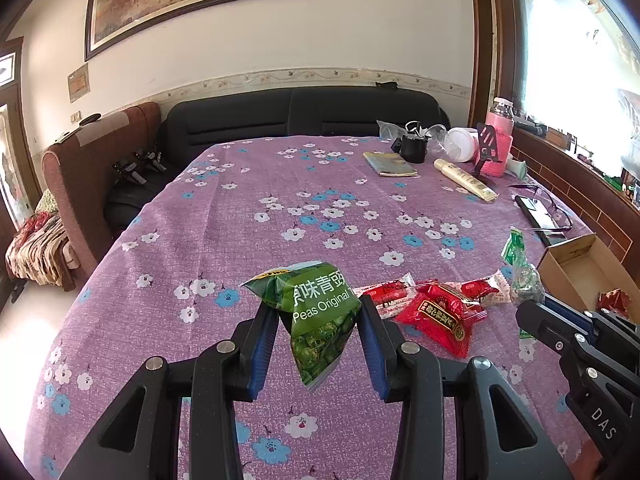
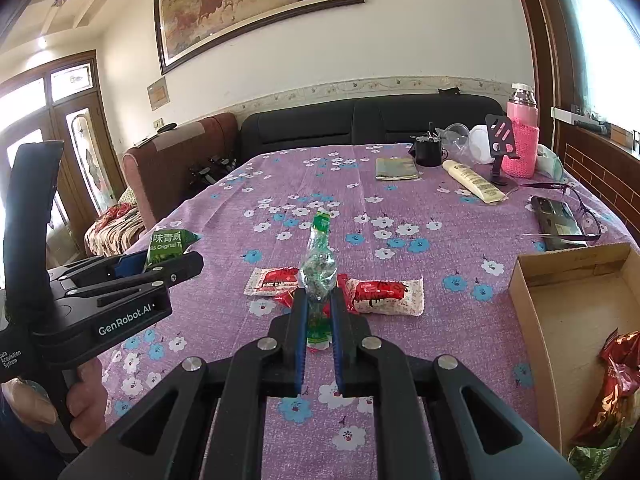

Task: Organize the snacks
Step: 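Carry the peas packet and clear bag with both grippers toward the cardboard box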

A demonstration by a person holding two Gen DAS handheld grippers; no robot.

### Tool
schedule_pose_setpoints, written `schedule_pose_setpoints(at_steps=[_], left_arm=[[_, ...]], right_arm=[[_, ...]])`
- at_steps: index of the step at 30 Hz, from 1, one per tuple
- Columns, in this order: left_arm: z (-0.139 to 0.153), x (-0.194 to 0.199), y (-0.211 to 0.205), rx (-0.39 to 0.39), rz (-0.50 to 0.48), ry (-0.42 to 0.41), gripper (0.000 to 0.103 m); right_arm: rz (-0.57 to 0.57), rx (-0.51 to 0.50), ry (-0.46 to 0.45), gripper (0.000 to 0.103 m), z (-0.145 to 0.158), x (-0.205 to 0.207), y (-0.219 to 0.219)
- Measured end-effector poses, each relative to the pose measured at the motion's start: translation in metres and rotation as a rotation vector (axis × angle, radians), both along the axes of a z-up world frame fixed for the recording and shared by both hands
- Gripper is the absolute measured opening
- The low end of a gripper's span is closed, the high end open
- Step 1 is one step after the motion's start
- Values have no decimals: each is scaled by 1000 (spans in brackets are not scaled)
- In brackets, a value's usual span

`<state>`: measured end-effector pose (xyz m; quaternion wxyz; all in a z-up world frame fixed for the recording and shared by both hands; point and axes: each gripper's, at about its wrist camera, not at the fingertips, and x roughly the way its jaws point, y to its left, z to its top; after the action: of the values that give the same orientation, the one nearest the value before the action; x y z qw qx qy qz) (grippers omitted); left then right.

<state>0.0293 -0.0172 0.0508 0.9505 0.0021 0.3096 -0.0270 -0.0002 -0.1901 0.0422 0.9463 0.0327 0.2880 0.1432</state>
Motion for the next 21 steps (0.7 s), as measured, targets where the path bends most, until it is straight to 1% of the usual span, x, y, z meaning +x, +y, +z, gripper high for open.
schedule_pose_setpoints(at_steps=[10, 14, 18, 21], left_arm=[[0, 0, 0, 0, 0, 0, 42], [0, 0, 0, 2, 1, -1, 42], [2, -2, 2, -17, -15, -6, 42], [3, -3, 3, -53, -60, -2, 42]], right_arm=[[-2, 0, -2, 10, 0, -1, 0], [-21, 4, -2, 10, 1, 1, -4], [-59, 27, 1, 10, 9, -1, -13], [-83, 64, -7, 10, 21, -11, -25]])
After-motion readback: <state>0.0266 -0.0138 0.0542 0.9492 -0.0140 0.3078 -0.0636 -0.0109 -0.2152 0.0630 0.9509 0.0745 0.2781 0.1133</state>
